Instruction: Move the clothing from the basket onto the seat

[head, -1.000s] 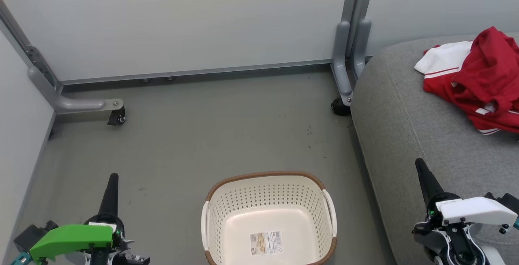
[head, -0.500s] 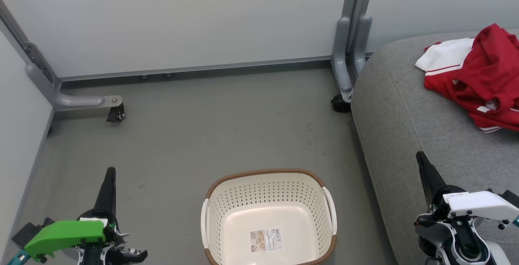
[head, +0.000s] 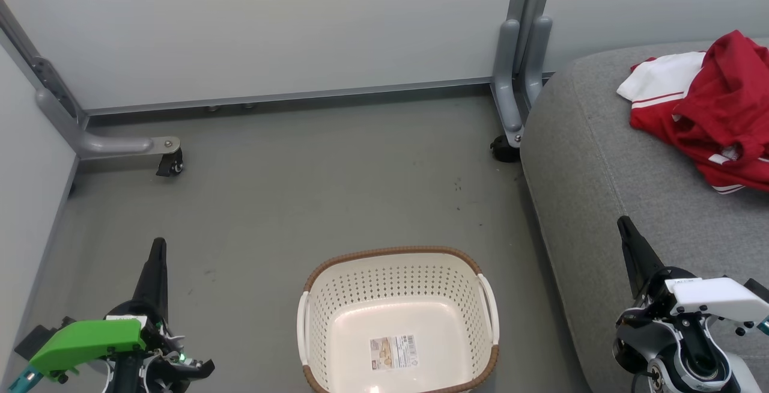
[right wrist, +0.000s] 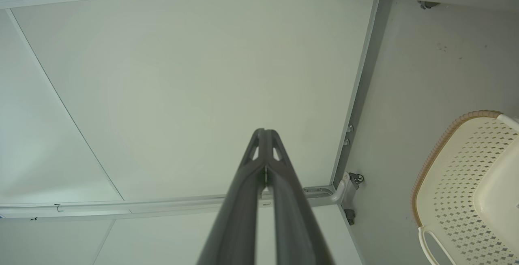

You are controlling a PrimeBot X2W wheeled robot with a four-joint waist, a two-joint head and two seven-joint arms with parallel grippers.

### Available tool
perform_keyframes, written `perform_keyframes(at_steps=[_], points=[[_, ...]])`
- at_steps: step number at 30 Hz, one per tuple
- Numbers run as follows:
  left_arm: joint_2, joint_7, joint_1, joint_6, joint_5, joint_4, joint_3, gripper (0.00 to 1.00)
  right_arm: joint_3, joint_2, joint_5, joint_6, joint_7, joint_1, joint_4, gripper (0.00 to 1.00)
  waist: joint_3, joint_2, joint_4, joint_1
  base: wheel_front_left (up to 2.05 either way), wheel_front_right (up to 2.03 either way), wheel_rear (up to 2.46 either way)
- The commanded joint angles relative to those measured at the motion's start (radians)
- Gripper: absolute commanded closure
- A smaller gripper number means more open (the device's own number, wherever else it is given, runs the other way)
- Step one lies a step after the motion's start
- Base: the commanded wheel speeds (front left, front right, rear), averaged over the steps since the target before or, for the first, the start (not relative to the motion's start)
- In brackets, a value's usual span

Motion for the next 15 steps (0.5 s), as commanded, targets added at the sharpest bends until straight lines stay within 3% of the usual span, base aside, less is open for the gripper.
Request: perform_keyframes(at_steps=[1, 15], points=[[-0.002, 0.003, -0.016, -0.006, -0.003, 0.002, 0.002, 1.00, -0.002, 0.001, 0.004, 0.000, 0.005, -0.006, 0.002, 1.00, 0.000, 0.0000, 0.000, 0.0000, 0.00, 0.00, 0.00], [-0.004, 0.007, -0.015, -0.006, 0.002, 0.002, 0.007, 1.00, -0.008, 0.005, -0.003, 0.000, 0.009, -0.006, 0.003, 1.00, 0.000, 0.0000, 0.000, 0.0000, 0.00, 0.00, 0.00]])
